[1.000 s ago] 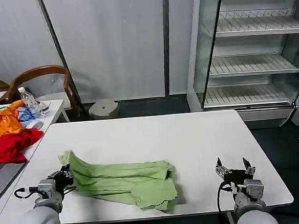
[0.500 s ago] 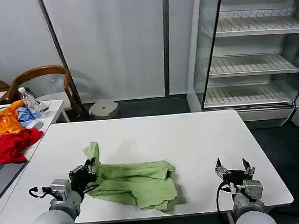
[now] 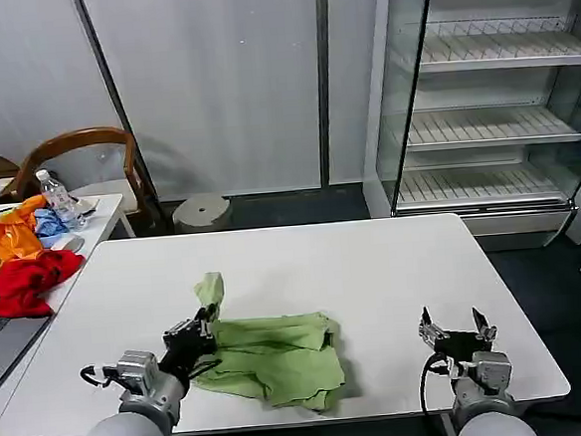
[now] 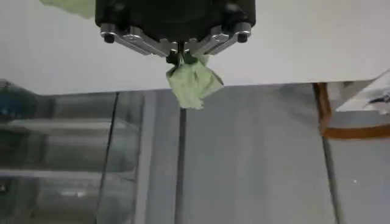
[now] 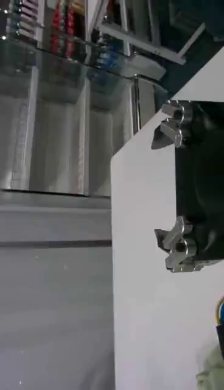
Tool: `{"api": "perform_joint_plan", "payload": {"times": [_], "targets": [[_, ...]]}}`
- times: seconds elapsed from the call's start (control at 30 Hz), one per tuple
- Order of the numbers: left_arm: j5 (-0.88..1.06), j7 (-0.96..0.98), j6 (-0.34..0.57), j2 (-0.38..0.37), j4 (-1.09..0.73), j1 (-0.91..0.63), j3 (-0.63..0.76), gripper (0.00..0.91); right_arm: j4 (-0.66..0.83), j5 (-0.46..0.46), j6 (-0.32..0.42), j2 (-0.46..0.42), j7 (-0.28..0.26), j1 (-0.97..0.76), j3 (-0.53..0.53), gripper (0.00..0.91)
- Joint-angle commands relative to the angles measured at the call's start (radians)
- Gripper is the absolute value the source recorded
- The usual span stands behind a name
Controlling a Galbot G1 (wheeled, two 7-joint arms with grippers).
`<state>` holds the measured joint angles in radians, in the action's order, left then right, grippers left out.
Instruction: Fold and organize the clothes.
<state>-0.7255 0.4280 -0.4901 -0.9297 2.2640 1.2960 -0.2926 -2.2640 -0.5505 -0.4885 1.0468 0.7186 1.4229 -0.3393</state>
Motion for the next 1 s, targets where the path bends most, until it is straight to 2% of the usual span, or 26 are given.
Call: {"api": "perform_joint_plan", "payload": {"times": [0.03, 0.63, 1.0], "targets": [[-0.022, -0.025, 0.028, -0.071, 0.001, -0.011, 0.090, 0.010, -0.017, 0.001, -0.008, 0.000, 0.002, 0.009, -0.013, 0.907], [0.001, -0.040, 0.047, -0.213, -0.055, -0.023, 0.205, 0.010, -0.030, 0.001, -0.017, 0.005, 0.009, 0.017, -0.028, 0.907], [0.029, -0.049, 0.061, -0.267, -0.102, -0.031, 0.278, 0.010, -0.025, 0.001, -0.012, 0.007, 0.006, 0.025, -0.037, 0.907]]}}
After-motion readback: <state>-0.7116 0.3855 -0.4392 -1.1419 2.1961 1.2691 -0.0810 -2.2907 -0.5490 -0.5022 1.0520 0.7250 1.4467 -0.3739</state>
